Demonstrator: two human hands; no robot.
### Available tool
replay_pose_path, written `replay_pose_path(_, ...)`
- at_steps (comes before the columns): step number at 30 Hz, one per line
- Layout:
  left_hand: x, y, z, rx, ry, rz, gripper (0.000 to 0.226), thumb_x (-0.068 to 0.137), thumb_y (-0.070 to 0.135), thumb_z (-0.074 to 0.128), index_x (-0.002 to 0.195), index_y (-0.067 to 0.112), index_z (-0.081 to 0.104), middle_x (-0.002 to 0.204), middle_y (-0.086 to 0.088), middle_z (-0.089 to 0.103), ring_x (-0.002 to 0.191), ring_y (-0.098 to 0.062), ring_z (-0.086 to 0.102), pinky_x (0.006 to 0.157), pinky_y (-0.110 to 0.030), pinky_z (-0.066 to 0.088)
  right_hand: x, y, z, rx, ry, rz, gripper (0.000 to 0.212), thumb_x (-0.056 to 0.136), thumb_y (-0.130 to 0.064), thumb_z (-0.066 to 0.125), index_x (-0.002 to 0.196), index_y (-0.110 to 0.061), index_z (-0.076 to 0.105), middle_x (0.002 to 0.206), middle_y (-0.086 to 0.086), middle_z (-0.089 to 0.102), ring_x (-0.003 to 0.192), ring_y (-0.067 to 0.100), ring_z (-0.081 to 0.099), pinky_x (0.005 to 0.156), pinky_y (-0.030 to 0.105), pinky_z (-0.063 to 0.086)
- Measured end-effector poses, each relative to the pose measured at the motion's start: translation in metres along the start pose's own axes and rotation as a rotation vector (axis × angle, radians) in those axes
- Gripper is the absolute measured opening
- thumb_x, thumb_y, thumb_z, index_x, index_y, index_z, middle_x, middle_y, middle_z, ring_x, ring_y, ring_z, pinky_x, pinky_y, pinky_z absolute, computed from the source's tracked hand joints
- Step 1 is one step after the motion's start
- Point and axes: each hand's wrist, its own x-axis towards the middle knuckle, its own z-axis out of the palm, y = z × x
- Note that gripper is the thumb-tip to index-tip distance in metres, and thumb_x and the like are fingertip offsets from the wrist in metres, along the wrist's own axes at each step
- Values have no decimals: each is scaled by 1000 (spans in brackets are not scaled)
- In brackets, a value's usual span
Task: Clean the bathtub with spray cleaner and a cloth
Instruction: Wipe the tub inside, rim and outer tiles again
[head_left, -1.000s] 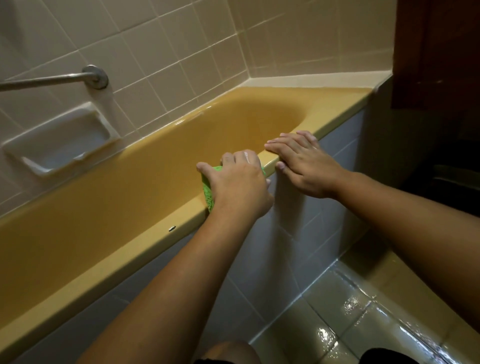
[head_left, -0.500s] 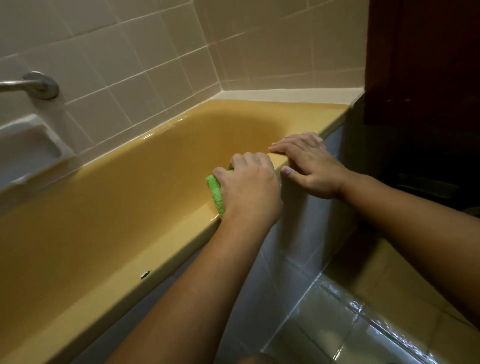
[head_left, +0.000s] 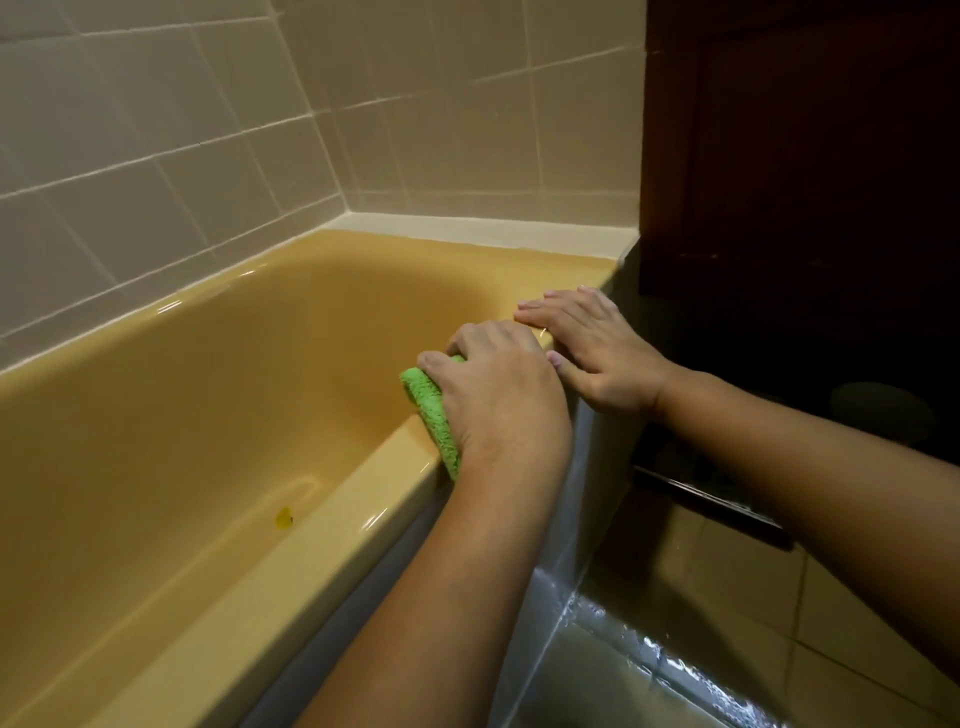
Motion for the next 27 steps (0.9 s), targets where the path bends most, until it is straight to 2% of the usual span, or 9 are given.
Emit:
replay_pose_path(8,31,27,6,33,16,18,57,101,45,45,139,2,43,123,-17,56,113,-36,51,92,-55,44,5,45,1,16,68,-8,61,104,-51,27,155,-23,42,158,-1,44,153,21,26,127,40,-1)
replay_pose_path(13,50,45,9,40,23,0,56,98,47,52,136,6,46,124,-13,57,115,-32,52,91,-51,42,10,72,1,81,96,-34,60,103,-48,28,153,-20,45,156,2,47,152,23,28,128,42,2)
replay_pose_path(17,64,60,9,57,39,10,54,97,50,52,133,9,48,125,-9,58,116,-29,56,94,-51,43,12,93,-6,201,129,7,59,102,-44,31,153,-17,46,159,5,44,154,21,25,130,45,7)
replay_pose_path(21,87,81,5,45,-8,11,57,99,54,49,134,10,46,130,-10,58,122,-29,55,102,-54,42,6,109,-8,295,126,17,57,104,-36,34,158,-17,40,166,0,35,158,11,14,130,36,0)
replay_pose_path(23,99,91,5,36,-27,8,56,99,54,49,134,10,46,131,-10,57,124,-29,54,104,-55,41,0,115,-8,369,137,37,57,105,-36,32,159,-19,38,168,-4,31,158,5,10,130,37,-2)
replay_pose_path(27,125,114,6,32,-46,10,56,99,51,52,136,9,46,133,-11,57,127,-30,53,107,-56,39,-12,123,-12,544,179,108,57,105,-34,33,159,-15,39,167,-3,32,157,6,15,130,36,1)
